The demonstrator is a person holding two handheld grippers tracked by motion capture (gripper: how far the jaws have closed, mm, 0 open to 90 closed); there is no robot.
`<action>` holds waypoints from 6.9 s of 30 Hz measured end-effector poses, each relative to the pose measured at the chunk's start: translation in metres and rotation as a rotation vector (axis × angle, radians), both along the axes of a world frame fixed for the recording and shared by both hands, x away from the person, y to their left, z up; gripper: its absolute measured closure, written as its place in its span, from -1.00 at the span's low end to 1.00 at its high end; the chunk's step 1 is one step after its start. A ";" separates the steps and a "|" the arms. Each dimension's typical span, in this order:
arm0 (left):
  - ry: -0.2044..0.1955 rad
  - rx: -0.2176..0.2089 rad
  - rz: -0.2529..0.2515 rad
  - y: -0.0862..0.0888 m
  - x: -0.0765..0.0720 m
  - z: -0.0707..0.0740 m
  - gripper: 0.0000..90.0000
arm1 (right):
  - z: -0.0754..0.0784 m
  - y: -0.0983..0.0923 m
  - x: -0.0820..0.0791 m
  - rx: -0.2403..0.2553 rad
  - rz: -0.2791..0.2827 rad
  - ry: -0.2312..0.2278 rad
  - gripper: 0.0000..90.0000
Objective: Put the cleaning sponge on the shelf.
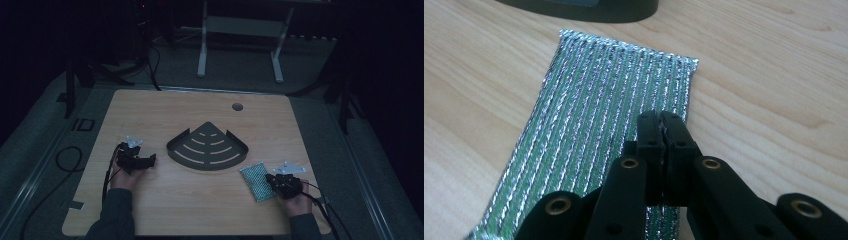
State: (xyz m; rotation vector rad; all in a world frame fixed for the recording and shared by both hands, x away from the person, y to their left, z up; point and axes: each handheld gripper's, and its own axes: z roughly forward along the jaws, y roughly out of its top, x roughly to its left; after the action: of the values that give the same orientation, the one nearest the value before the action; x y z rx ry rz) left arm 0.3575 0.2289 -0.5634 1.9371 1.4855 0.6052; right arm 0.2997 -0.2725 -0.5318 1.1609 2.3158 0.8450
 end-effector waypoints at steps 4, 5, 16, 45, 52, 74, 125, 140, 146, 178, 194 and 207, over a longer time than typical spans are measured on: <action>0.000 0.000 0.000 0.000 0.000 0.000 -0.68 | 0.000 0.005 0.006 -0.007 0.016 0.003 0.95; 0.000 0.000 0.000 0.000 0.000 0.000 -0.68 | 0.001 0.006 0.007 -0.009 0.021 0.003 0.95; 0.000 -0.001 0.000 0.000 0.000 0.000 -0.68 | 0.017 0.011 0.022 -0.023 0.054 0.007 0.85; 0.000 -0.001 0.001 0.000 0.000 0.000 -0.68 | 0.025 0.009 0.055 -0.059 0.039 0.251 0.63; 0.000 -0.001 0.000 0.000 0.000 0.000 -0.68 | 0.025 0.008 0.057 -0.062 0.046 0.290 0.63; 0.000 0.000 0.001 0.000 0.000 0.000 -0.68 | 0.017 0.007 0.068 -0.030 0.044 0.388 0.67; 0.000 -0.001 0.001 0.000 0.000 0.000 -0.68 | 0.053 0.013 0.089 -0.157 0.127 0.488 0.99; -0.001 -0.001 0.001 0.000 0.000 0.000 -0.68 | 0.073 0.008 0.090 -0.148 0.120 0.447 0.99; 0.000 -0.001 0.001 0.000 0.000 0.000 -0.68 | 0.080 0.006 0.090 -0.142 0.111 0.429 1.00; 0.000 0.000 0.001 0.000 0.000 0.000 -0.68 | 0.120 0.006 0.100 -0.118 0.114 0.376 1.00; -0.001 0.000 0.000 0.000 0.000 0.000 -0.68 | 0.131 0.021 0.107 -0.105 0.137 0.354 0.99; -0.001 -0.001 0.001 0.000 0.000 0.000 -0.68 | 0.138 0.035 0.112 -0.094 0.159 0.340 0.99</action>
State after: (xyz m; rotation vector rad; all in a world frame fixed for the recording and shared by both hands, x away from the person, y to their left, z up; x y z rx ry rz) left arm 0.3576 0.2288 -0.5634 1.9352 1.4859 0.6062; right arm 0.4115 -0.2370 -0.3937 1.1673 2.7218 0.6207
